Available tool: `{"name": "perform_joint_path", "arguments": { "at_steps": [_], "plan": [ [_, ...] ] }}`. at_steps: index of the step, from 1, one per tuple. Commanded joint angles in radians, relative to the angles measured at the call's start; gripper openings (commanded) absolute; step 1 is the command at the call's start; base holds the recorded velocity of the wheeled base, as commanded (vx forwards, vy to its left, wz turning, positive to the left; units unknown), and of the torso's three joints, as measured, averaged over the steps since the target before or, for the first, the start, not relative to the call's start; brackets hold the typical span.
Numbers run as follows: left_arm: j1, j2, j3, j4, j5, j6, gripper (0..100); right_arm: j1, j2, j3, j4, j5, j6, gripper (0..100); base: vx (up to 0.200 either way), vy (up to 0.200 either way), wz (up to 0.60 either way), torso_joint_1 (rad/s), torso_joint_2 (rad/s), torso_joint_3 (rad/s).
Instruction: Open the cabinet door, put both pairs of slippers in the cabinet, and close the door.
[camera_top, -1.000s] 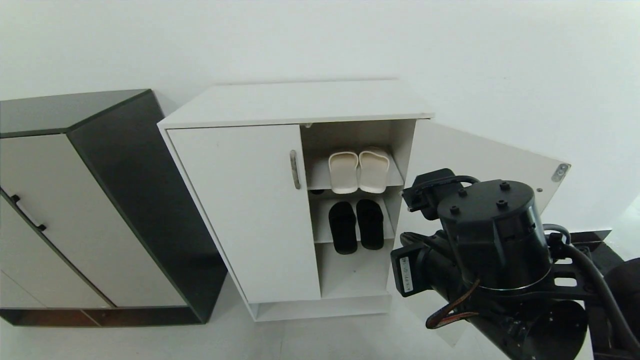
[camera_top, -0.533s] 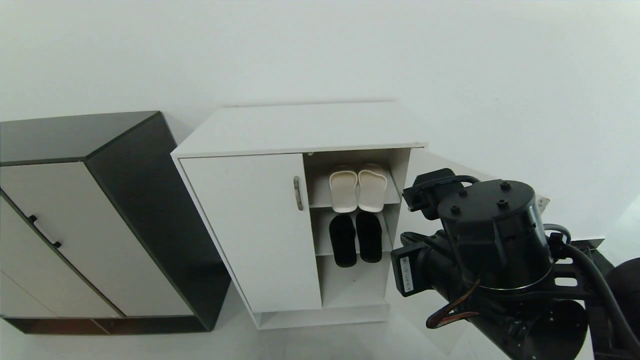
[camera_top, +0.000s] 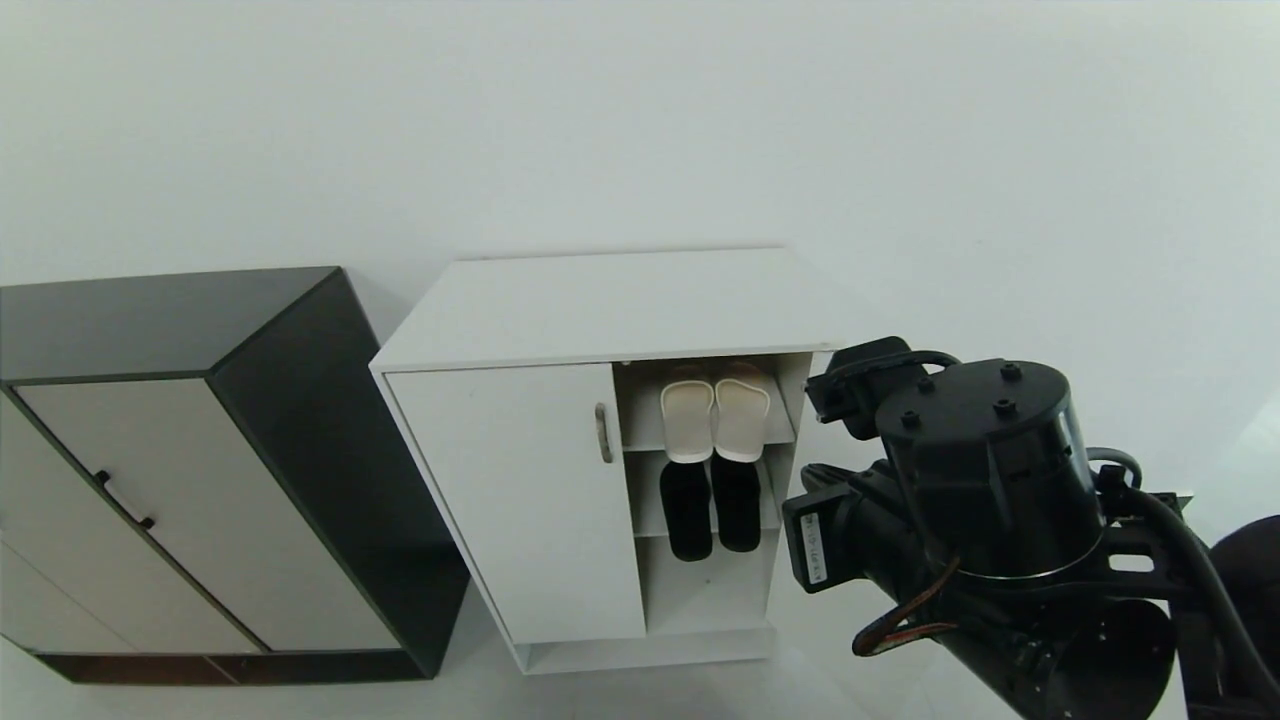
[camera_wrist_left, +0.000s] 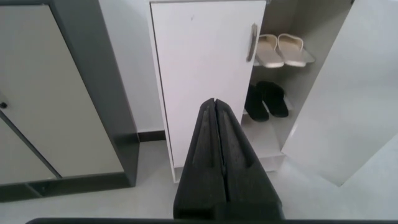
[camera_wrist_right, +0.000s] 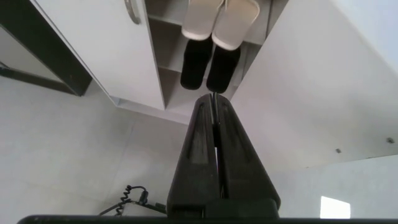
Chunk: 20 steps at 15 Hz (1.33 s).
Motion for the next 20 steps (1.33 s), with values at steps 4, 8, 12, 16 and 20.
{"name": "perform_joint_path", "arguments": {
  "at_steps": [4, 8, 12, 16, 20],
  "plan": [
    [0.000, 0.001, 0.000, 0.000, 0.000, -0.002, 0, -0.003, 0.000, -0.002, -0.001, 0.000, 0.000, 0, 0.000, 0.000, 0.00, 0.151, -0.34, -0.186],
    [0.000, 0.001, 0.000, 0.000, 0.001, -0.002, 0, -0.006, 0.000, 0.000, -0.001, 0.000, 0.000, 0, 0.000, 0.000, -0.30, 0.011, -0.03, -0.013],
    [0.000, 0.001, 0.000, 0.000, 0.001, -0.002, 0, -0.028, 0.001, -0.004, -0.002, 0.000, 0.000, 0, 0.000, 0.000, -0.60, 0.012, 0.00, -0.001],
    [0.000, 0.001, 0.000, 0.000, 0.001, -0.002, 0, -0.149, 0.023, -0.020, -0.094, 0.046, -0.021, 0, 0.000, 0.000, 0.00, 0.000, 0.00, 0.000],
    [0.000, 0.001, 0.000, 0.000, 0.001, -0.002, 0, -0.284, 0.089, -0.129, -0.105, 0.101, 0.019, 0, 0.000, 0.000, 0.00, 0.000, 0.00, 0.000]
  ]
}}
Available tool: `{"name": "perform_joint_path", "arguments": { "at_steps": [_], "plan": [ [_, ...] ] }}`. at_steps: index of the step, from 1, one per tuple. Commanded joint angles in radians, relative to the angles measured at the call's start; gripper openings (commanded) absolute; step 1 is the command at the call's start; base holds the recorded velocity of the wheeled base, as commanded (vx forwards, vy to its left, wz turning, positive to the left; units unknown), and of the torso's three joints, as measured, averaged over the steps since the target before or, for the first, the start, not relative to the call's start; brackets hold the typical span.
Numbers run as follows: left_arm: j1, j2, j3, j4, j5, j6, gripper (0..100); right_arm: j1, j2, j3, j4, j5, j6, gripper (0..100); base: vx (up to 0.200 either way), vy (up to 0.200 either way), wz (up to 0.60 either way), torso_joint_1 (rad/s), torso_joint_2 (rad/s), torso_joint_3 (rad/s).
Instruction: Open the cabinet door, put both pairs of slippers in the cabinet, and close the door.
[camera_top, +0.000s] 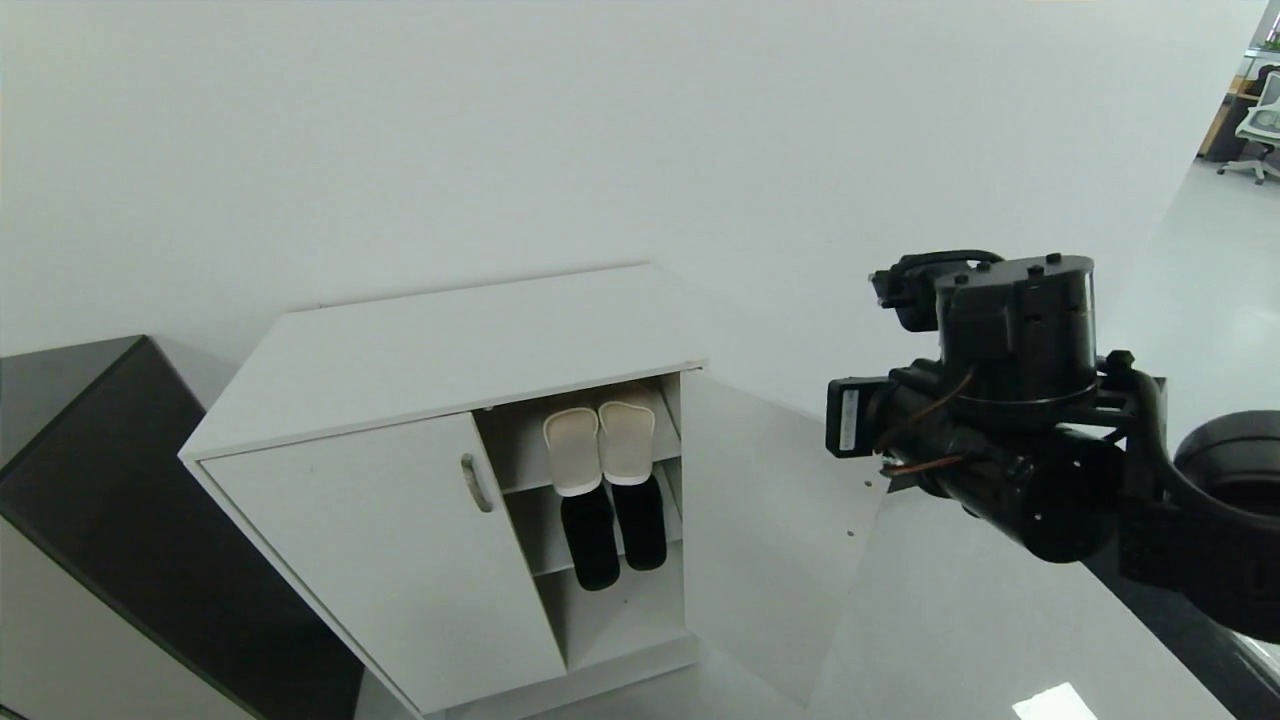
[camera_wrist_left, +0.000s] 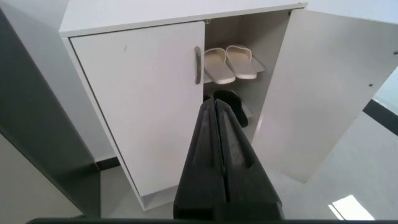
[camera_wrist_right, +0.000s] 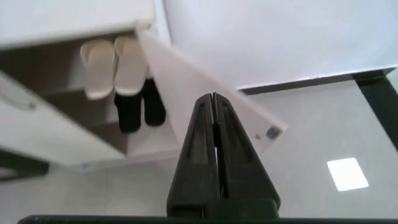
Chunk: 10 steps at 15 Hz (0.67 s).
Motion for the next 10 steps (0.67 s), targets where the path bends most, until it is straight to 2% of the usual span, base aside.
{"name": "perform_joint_path", "arguments": {
  "at_steps": [1, 2, 8, 10],
  "plan": [
    [-0.001, 0.001, 0.000, 0.000, 0.000, 0.002, 0, -0.057, 0.058, -0.055, -0.002, 0.013, 0.029, 0, 0.000, 0.000, 0.00, 0.000, 0.00, 0.000],
    [-0.001, 0.001, 0.000, 0.000, 0.000, 0.005, 0, -0.073, 0.070, -0.072, -0.002, 0.025, 0.032, 0, 0.000, 0.000, 0.00, 0.000, 0.00, 0.000],
    [-0.001, 0.001, 0.000, 0.000, 0.000, 0.002, 0, -0.148, 0.182, -0.146, -0.005, 0.059, 0.035, 0, -0.200, 0.000, 0.00, 0.001, 0.00, 0.002],
    [-0.001, 0.001, 0.000, 0.000, 0.000, 0.002, 0, -0.177, 0.219, -0.157, -0.033, 0.076, 0.037, 0, 0.000, 0.000, 0.00, 0.000, 0.00, 0.000]
  ]
}}
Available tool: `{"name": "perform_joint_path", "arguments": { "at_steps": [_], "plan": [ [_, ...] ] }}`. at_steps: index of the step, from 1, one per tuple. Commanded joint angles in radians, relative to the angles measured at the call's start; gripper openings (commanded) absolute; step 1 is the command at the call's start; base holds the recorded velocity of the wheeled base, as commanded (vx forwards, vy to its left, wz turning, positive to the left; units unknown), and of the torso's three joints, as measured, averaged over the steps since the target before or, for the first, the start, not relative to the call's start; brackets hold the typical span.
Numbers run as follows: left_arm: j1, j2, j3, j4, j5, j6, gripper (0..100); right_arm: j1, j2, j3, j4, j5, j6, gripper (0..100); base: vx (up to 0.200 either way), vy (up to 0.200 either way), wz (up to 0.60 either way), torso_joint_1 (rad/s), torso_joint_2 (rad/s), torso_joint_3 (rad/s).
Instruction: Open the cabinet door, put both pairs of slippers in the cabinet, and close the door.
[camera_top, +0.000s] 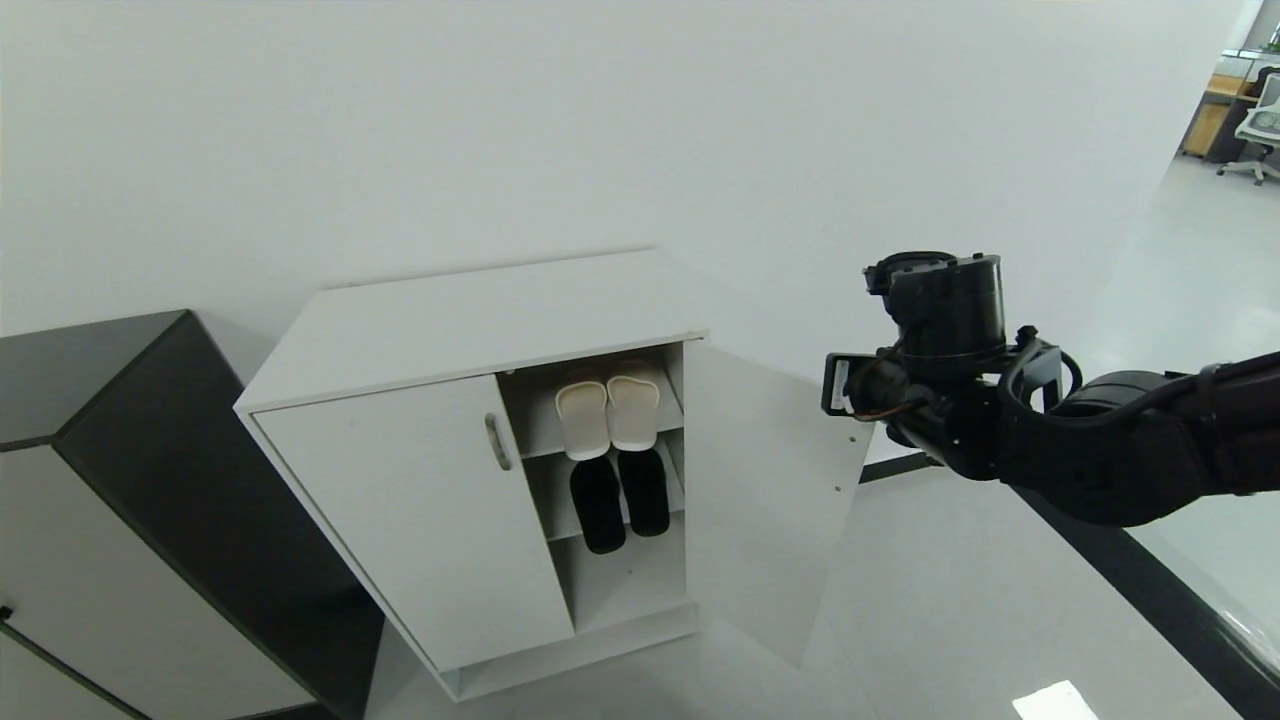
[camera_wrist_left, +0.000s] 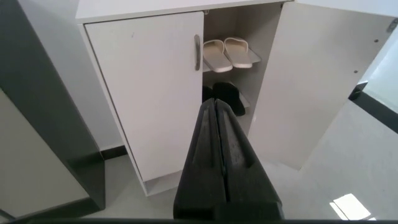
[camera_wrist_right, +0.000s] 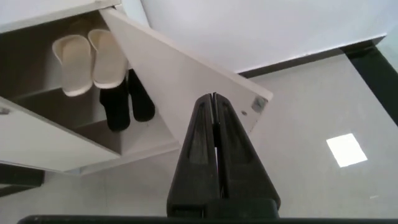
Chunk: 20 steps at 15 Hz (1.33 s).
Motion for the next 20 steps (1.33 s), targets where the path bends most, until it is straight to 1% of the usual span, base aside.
{"name": "perform_joint_path", "arguments": {
  "at_steps": [1, 2, 3, 7, 10, 16, 18, 20],
  "plan": [
    [0.000, 0.001, 0.000, 0.000, 0.000, 0.000, 0, -0.037, 0.066, -0.014, -0.047, 0.014, -0.001, 0, 0.000, 0.000, 0.00, 0.000, 0.00, 0.000],
    [0.000, 0.001, 0.000, 0.000, 0.000, 0.000, 0, -0.043, 0.074, -0.017, -0.054, 0.014, -0.001, 0, 0.000, 0.000, 0.00, 0.000, 0.00, 0.000],
    [0.000, 0.001, 0.000, 0.000, 0.000, 0.000, 0, -0.072, 0.109, -0.039, -0.070, 0.014, -0.001, 0, 0.000, 0.000, 0.00, 0.000, 0.00, 0.000],
    [0.000, 0.001, 0.000, 0.000, 0.000, -0.002, 0, -0.131, 0.187, -0.088, -0.099, 0.035, 0.000, 0, 0.000, 0.000, 0.00, 0.000, 0.00, 0.000],
    [0.000, 0.001, 0.000, 0.000, 0.000, -0.002, 0, -0.155, 0.244, -0.114, -0.111, 0.035, 0.000, 0, 0.000, 0.000, 0.00, 0.000, 0.00, 0.000],
    [0.000, 0.001, 0.000, 0.000, 0.000, -0.002, 0, -0.161, 0.273, -0.121, -0.113, 0.043, -0.001, 0, 0.000, 0.000, 0.00, 0.000, 0.00, 0.000],
    [0.000, 0.001, 0.000, 0.000, 0.000, -0.002, 0, -0.149, 0.266, -0.105, -0.110, 0.041, -0.001, 0, 0.000, 0.000, 0.00, 0.000, 0.00, 0.000],
    [0.000, 0.001, 0.000, 0.000, 0.000, -0.002, 0, -0.117, 0.236, -0.066, -0.108, 0.041, -0.003, 0, 0.000, 0.000, 0.00, 0.000, 0.00, 0.000]
  ]
}}
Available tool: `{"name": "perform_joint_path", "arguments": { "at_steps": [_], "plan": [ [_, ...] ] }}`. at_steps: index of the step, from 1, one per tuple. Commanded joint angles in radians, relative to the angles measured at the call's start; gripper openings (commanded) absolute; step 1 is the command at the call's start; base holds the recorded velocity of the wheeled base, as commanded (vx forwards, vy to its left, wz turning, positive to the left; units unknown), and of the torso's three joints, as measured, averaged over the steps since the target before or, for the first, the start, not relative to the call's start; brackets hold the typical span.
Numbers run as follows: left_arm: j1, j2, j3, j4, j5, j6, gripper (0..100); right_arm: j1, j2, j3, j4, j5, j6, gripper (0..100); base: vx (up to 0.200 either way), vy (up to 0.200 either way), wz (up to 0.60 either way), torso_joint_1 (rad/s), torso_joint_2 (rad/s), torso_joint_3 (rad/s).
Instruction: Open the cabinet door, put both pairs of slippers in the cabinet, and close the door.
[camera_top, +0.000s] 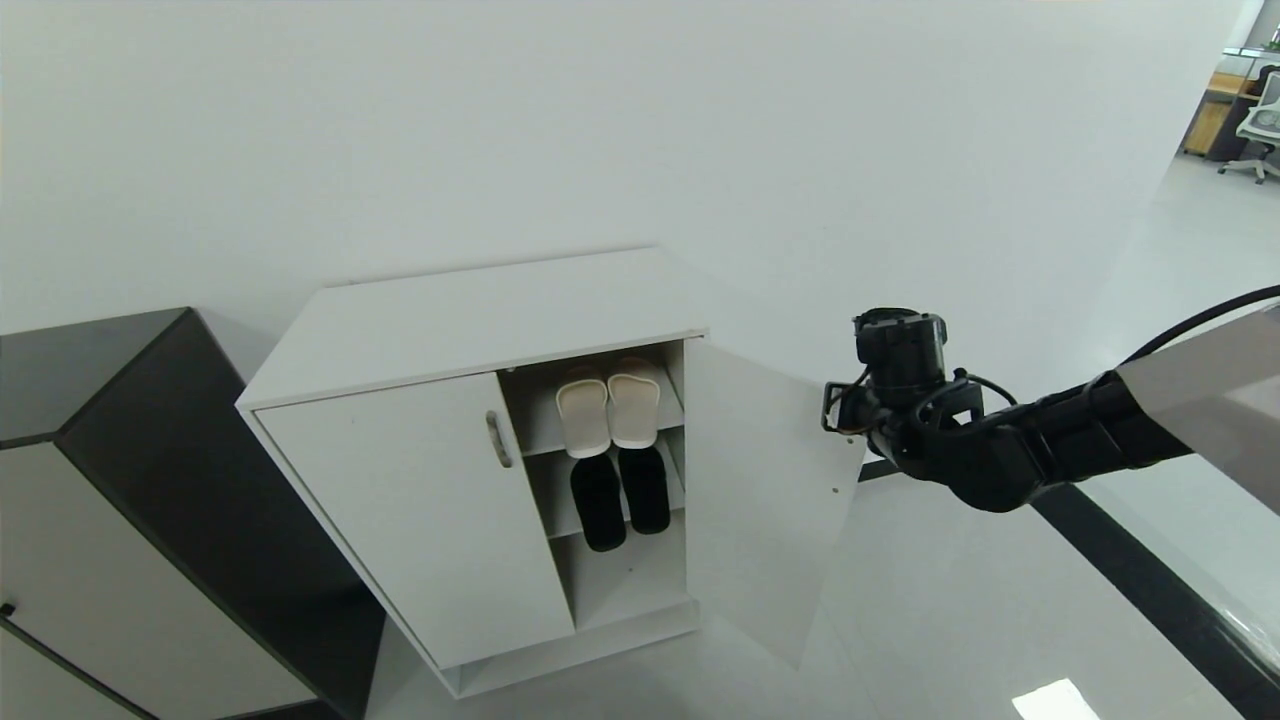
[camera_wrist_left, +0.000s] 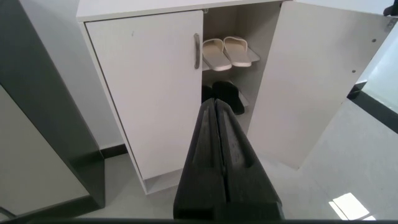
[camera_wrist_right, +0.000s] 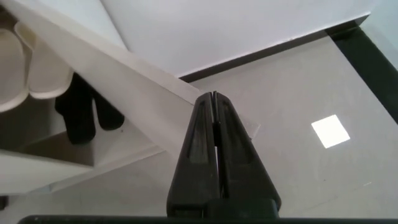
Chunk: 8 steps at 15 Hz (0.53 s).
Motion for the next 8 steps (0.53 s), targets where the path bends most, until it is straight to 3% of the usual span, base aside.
{"name": "perform_joint_path", "arguments": {
  "at_steps": [1, 5, 8],
  "plan": [
    [0.000, 0.001, 0.000, 0.000, 0.000, 0.000, 0, 0.046, -0.044, 0.050, 0.004, -0.001, -0.002, 0, 0.000, 0.000, 0.00, 0.000, 0.00, 0.000],
    [0.000, 0.001, 0.000, 0.000, 0.000, 0.000, 0, 0.211, -0.139, 0.167, -0.003, -0.012, -0.002, 0, 0.000, 0.000, 0.00, 0.000, 0.00, 0.000],
    [0.000, 0.001, 0.000, 0.000, 0.000, -0.002, 0, 0.287, -0.222, 0.241, -0.005, -0.013, -0.013, 0, 0.000, 0.000, 0.00, 0.000, 0.00, 0.000]
  ]
}}
